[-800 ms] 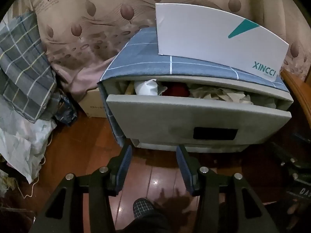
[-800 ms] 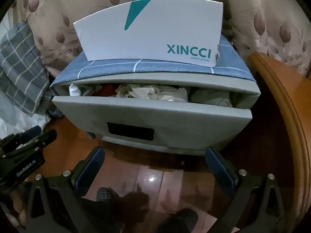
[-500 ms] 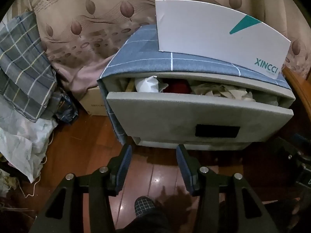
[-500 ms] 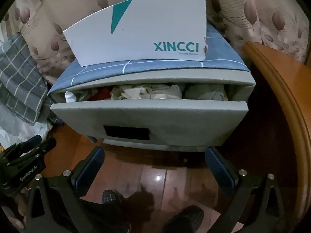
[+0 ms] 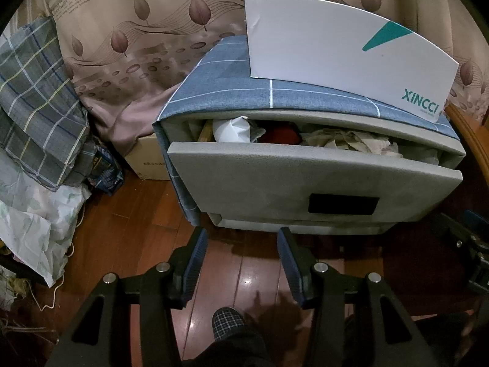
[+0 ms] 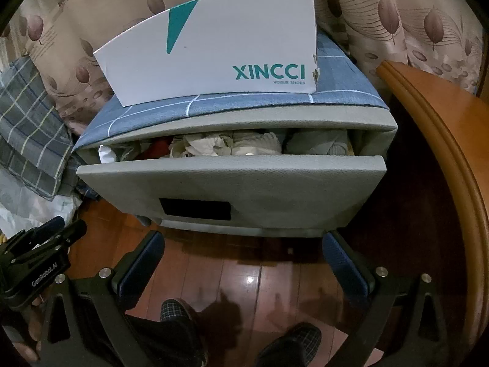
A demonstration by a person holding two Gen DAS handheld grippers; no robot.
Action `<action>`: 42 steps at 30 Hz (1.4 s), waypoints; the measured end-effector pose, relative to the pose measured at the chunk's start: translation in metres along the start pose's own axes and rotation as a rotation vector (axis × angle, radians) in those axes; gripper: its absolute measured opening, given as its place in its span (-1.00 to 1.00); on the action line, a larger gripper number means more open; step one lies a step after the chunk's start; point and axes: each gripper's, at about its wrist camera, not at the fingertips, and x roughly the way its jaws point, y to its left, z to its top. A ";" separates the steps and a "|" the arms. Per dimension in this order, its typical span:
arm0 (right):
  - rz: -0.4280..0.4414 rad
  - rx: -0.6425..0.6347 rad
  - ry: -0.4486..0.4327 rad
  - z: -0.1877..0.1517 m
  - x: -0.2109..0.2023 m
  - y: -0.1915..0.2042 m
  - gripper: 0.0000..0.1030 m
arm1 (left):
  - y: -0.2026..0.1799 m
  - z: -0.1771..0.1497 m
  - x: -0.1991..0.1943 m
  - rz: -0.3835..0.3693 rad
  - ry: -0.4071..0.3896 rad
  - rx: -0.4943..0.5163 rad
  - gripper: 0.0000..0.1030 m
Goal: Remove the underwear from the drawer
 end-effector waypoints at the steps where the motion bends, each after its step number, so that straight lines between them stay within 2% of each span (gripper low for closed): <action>1: -0.002 0.000 -0.001 0.000 0.000 0.000 0.99 | 0.000 0.000 0.000 -0.003 0.000 0.000 -0.05; 42: 0.003 0.000 0.008 -0.001 0.002 -0.001 0.99 | -0.003 0.001 0.000 -0.008 0.003 -0.001 -0.05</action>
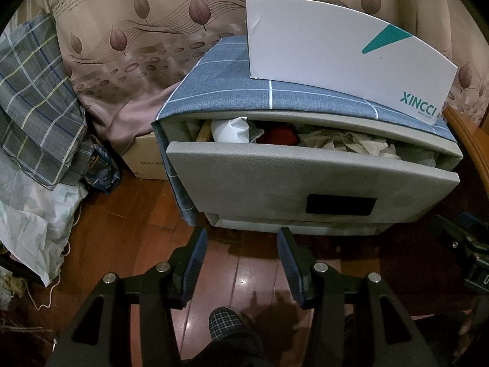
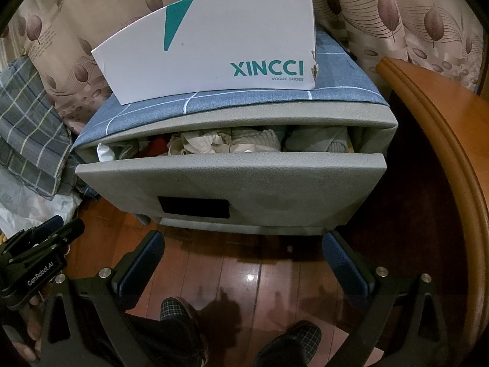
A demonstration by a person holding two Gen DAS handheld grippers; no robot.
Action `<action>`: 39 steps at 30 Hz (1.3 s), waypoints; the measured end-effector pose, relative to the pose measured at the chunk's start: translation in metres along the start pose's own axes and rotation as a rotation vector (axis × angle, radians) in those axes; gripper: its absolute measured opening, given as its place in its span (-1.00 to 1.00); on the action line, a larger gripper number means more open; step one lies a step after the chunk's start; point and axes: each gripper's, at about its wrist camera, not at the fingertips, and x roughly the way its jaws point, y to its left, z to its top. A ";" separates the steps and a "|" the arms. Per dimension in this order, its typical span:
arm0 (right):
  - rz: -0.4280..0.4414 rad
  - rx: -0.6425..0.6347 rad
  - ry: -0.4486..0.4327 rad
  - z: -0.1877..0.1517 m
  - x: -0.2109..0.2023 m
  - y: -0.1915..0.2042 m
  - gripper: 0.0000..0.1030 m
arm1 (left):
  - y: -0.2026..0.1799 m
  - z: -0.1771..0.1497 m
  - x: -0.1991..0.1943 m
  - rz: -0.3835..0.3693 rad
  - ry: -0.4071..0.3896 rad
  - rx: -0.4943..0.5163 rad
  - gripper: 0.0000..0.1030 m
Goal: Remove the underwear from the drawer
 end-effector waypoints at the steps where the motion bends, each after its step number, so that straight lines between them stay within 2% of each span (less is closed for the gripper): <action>1: 0.000 0.000 0.001 0.000 0.000 0.000 0.99 | 0.000 0.000 0.000 -0.001 0.000 0.000 -0.05; 26: 0.000 0.000 0.002 0.000 0.001 -0.001 0.99 | -0.001 0.001 -0.001 -0.029 0.005 -0.018 -0.05; 39: -0.019 0.033 -0.016 0.004 -0.002 -0.009 0.99 | 0.007 0.004 -0.010 -0.065 -0.046 -0.052 -0.05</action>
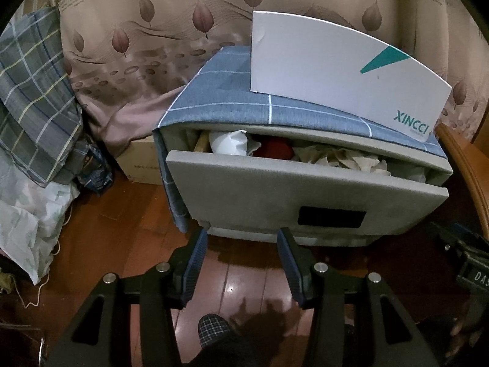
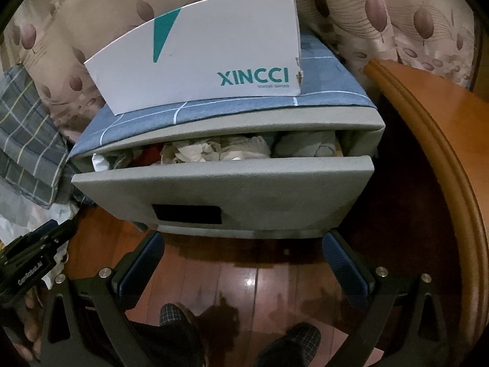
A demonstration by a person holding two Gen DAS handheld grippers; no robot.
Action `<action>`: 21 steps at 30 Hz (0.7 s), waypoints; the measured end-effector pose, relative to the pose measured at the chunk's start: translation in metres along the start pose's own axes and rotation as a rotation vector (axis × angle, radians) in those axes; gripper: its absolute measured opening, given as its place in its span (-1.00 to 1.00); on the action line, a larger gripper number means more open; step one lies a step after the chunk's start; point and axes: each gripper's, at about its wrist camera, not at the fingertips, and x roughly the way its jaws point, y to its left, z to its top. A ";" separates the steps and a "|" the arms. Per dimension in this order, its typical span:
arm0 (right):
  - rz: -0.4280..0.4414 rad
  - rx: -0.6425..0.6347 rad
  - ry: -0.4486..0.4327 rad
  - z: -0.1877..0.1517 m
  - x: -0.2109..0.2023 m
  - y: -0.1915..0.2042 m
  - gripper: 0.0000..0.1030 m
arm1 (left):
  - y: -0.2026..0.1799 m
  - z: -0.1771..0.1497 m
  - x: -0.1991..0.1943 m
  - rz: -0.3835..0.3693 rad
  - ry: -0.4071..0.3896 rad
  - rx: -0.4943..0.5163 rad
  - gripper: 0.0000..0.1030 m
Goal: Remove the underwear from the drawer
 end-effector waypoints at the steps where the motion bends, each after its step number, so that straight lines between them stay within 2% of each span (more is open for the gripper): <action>1: 0.003 0.003 0.005 0.001 0.001 0.000 0.99 | 0.000 0.001 0.000 -0.006 -0.002 0.002 -0.05; 8: -0.022 -0.001 -0.009 -0.001 -0.007 -0.002 0.99 | -0.004 0.020 0.007 -0.047 -0.013 0.033 -0.05; 13: -0.025 -0.007 0.001 -0.005 -0.007 -0.005 0.99 | -0.016 0.038 0.018 -0.077 -0.020 0.108 -0.05; 17: -0.003 0.022 0.025 -0.005 -0.001 -0.011 0.99 | -0.028 0.044 0.031 -0.123 -0.004 0.215 -0.05; 21: -0.003 0.032 0.033 -0.007 0.000 -0.015 0.99 | -0.039 0.046 0.048 -0.135 0.031 0.373 -0.05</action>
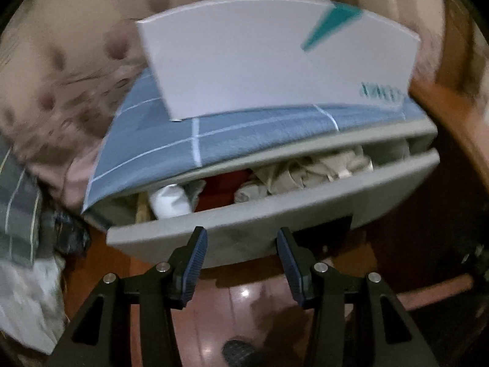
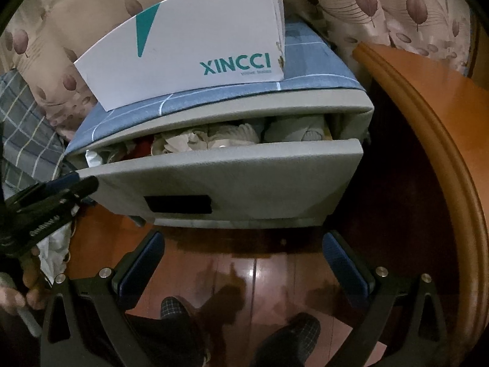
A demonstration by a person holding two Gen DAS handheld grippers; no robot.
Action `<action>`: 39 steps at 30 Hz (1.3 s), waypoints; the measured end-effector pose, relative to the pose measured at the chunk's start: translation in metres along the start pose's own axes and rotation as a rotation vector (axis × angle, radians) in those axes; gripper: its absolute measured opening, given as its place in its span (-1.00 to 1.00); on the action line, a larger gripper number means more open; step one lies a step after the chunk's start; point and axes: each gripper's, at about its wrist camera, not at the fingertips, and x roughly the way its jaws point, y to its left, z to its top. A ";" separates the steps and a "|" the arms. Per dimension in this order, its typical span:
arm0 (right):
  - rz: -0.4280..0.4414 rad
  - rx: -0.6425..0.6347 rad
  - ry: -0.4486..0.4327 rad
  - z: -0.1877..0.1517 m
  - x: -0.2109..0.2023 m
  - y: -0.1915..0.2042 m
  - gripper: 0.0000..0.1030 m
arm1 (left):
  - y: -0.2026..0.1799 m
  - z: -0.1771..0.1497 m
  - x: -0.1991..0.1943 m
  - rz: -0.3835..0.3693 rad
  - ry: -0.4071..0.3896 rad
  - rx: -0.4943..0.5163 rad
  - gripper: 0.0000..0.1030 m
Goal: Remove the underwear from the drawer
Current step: 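Hook the grey drawer front with the left tool and pull it open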
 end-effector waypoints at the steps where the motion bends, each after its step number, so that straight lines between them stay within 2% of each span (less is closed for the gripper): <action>1: -0.004 0.004 -0.003 0.000 -0.001 -0.001 0.99 | -0.001 0.001 0.004 -0.006 0.007 0.027 -0.05; 6: -0.023 0.031 -0.012 -0.001 -0.002 -0.007 0.99 | -0.004 0.006 0.015 -0.020 0.013 0.142 -0.05; 11: -0.036 0.026 -0.008 0.000 -0.001 -0.006 0.99 | -0.003 0.014 0.020 -0.044 0.011 0.203 -0.05; 21: -0.037 0.024 0.004 0.001 0.001 -0.007 0.99 | -0.014 0.015 0.030 -0.047 0.016 0.340 0.15; 28: -0.033 0.029 0.007 0.000 0.001 -0.008 0.99 | -0.019 0.024 0.042 -0.063 0.036 0.367 0.29; 32: -0.030 0.029 0.010 0.001 0.002 -0.007 0.99 | -0.021 0.029 0.047 -0.047 0.043 0.380 0.33; 35: -0.033 0.028 0.006 0.001 0.001 -0.008 0.99 | -0.029 0.025 0.047 -0.023 0.041 0.384 0.35; 39: -0.032 0.035 -0.005 0.000 -0.002 -0.009 0.99 | -0.031 0.021 0.048 -0.030 0.058 0.375 0.35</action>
